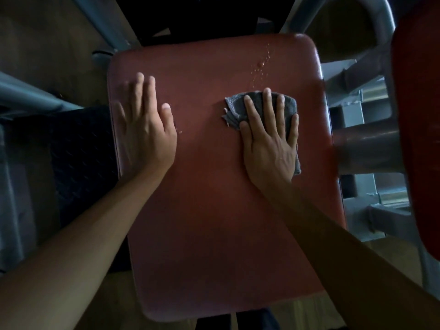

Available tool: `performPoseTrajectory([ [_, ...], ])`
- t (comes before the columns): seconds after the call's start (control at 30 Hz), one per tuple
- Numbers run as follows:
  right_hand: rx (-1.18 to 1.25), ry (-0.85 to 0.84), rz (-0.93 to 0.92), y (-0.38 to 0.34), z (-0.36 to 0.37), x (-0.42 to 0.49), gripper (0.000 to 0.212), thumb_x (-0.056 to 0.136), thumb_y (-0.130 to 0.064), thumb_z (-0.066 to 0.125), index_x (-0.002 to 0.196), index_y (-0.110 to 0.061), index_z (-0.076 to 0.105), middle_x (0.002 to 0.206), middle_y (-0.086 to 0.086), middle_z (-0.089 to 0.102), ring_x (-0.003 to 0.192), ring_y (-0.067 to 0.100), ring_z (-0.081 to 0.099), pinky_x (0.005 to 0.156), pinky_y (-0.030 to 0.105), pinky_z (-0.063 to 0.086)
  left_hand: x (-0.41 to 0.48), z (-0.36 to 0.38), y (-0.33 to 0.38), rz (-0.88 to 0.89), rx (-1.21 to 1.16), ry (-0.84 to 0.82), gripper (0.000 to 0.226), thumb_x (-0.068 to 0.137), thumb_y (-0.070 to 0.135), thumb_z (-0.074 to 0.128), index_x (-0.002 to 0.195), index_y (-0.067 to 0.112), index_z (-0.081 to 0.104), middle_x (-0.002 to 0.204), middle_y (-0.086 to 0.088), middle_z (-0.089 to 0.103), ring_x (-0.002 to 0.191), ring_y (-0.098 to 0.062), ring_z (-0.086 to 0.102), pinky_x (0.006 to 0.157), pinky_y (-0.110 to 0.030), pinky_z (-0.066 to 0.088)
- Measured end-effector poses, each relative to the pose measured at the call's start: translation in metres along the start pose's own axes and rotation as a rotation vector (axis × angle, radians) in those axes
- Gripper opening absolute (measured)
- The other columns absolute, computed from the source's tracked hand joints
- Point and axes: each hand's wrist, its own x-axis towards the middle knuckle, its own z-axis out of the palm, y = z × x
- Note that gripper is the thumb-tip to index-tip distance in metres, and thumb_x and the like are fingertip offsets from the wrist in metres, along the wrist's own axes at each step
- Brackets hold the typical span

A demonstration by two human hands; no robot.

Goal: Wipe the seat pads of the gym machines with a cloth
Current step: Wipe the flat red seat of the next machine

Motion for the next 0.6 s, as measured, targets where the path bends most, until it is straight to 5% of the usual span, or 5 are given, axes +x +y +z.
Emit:
performPoseTrajectory([
  [0.43,0.034,0.096,0.079,-0.006,-0.013,0.131,0.051,0.105,-0.048,0.02,0.153,-0.035,0.029,0.165,-0.006,0.017,0.153,0.017,0.004,0.123,0.045,-0.003,0.0,0.007,0.005,-0.03,0.048,0.027,0.051,0.105,0.03,0.034,0.153,0.015,0.03,0.163,-0.003,0.024,0.152,-0.023,0.016,0.123,-0.044,0.014],
  [0.6,-0.071,-0.021,-0.438,0.017,-0.018,0.062,0.046,0.108,-0.039,0.029,0.153,-0.031,0.033,0.162,-0.002,0.025,0.152,0.018,0.017,0.123,0.045,0.013,0.0,0.009,0.005,-0.033,0.026,0.037,0.051,0.104,0.029,0.035,0.153,0.014,0.032,0.162,-0.004,0.026,0.151,-0.022,0.017,0.122,-0.046,0.017],
])
